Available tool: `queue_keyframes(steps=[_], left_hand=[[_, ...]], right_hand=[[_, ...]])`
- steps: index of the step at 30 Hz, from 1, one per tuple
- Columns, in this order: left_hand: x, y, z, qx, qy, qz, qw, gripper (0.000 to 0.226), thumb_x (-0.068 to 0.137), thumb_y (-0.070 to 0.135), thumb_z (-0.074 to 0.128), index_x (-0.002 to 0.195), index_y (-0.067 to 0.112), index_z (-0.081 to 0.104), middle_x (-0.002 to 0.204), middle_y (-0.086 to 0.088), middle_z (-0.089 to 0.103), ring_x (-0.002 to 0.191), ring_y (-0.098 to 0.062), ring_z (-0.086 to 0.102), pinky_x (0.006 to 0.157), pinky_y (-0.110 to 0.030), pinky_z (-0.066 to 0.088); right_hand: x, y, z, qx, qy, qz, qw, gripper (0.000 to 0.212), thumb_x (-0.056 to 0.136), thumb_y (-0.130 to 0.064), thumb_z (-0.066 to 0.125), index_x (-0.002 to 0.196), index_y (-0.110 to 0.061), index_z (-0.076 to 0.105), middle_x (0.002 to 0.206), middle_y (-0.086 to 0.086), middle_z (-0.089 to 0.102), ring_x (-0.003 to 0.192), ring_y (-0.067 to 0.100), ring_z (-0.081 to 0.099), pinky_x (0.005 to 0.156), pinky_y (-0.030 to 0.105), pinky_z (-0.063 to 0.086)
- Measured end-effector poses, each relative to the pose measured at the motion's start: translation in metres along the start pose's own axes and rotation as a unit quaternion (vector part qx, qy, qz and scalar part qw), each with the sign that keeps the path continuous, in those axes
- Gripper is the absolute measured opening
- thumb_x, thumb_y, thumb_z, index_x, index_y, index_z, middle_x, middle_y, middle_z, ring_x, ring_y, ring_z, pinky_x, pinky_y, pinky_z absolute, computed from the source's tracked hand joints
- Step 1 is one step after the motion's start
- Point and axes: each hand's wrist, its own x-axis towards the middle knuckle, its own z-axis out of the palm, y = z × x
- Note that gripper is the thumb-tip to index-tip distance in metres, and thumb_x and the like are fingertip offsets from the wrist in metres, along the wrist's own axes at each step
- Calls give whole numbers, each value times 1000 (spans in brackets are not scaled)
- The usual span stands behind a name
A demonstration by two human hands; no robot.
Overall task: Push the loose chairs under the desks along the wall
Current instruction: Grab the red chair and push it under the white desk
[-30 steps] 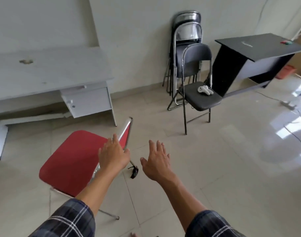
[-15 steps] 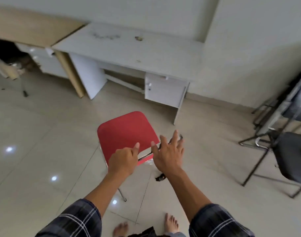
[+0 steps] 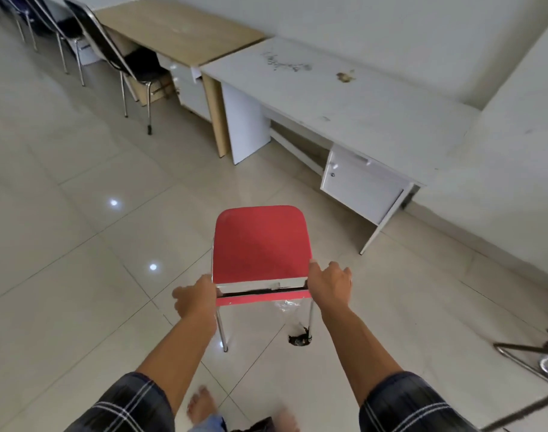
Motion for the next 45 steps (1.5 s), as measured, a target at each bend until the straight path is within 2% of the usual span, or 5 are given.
queue_keyframes(steps=[5,9,13,18,45], left_hand=[[-2,25,-10,-215,-106,-188,953,19,92,7,56,110,4,50,92,-16,51,92,-35,55,79,-51,50],[3,27,-18,-255,-135,-252,924,25,89,1,61,112,3,55,113,-21,53,102,-44,58,83,-64,48],[11,25,-19,-250,-138,-264,921,30,82,-6,60,111,1,57,121,-23,55,104,-48,57,86,-65,50],[12,27,-14,-243,-126,-257,927,18,81,-10,51,97,-4,56,120,-21,52,112,-43,56,90,-59,50],[213,241,48,-201,-222,-224,928,8,86,-9,50,87,-4,56,136,-26,46,126,-50,44,103,-64,39]], right_hand=[[18,1,-6,164,-17,117,979,40,77,-31,48,93,2,63,96,16,65,76,31,58,62,33,46],[22,3,-19,328,-50,185,925,23,87,-6,47,64,-5,49,64,8,45,64,24,39,65,36,38],[25,11,-20,448,-122,277,841,20,92,-17,53,78,-4,49,90,16,58,91,39,59,96,66,45],[29,18,-17,569,-179,301,744,42,82,-5,58,124,-1,53,126,28,60,113,51,58,99,71,44],[136,-176,89,678,-113,273,674,21,84,-9,63,102,-2,55,132,29,57,116,51,59,93,70,49]])
